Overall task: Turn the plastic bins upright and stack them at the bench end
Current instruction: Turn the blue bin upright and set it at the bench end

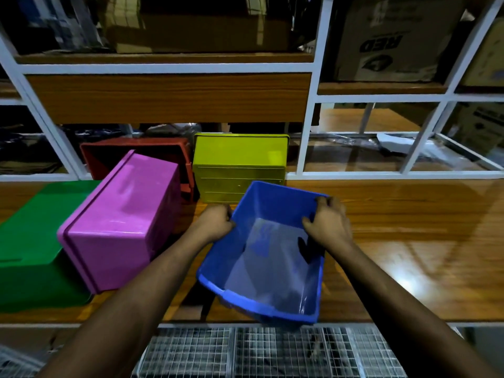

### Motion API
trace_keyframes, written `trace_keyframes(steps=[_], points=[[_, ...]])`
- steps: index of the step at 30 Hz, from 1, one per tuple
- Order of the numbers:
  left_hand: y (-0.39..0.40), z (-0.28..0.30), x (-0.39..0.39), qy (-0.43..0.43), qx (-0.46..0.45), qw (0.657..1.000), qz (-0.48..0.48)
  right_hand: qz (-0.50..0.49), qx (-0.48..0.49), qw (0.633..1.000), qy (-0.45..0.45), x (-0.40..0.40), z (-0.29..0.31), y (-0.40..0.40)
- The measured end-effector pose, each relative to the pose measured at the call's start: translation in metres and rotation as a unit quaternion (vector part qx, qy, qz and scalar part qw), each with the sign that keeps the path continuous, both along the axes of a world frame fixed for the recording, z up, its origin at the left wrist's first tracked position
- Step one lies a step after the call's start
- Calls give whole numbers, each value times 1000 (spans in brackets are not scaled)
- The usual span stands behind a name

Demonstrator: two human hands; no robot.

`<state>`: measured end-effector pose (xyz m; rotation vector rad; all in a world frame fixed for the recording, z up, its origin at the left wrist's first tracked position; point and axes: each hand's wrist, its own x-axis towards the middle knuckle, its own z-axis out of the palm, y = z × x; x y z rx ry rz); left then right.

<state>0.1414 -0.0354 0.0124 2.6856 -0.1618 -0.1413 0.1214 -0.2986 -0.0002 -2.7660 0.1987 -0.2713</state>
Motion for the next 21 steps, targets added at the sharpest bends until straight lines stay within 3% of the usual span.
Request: trace_keyframes(steps=[4, 8, 15, 21], points=[[6, -8, -7, 78, -196, 974, 83, -54, 193, 976, 82, -5, -10, -13], [11, -10, -18, 179, -346, 915, 102, -62, 422, 891, 156, -17, -7, -14], [15, -9, -20, 250, -461, 848, 82, -62, 506, 847, 150, -36, -1, -34], [-18, -1, -19, 304, -488, 818, 31, -90, 568, 810, 114, -81, -4, -69]])
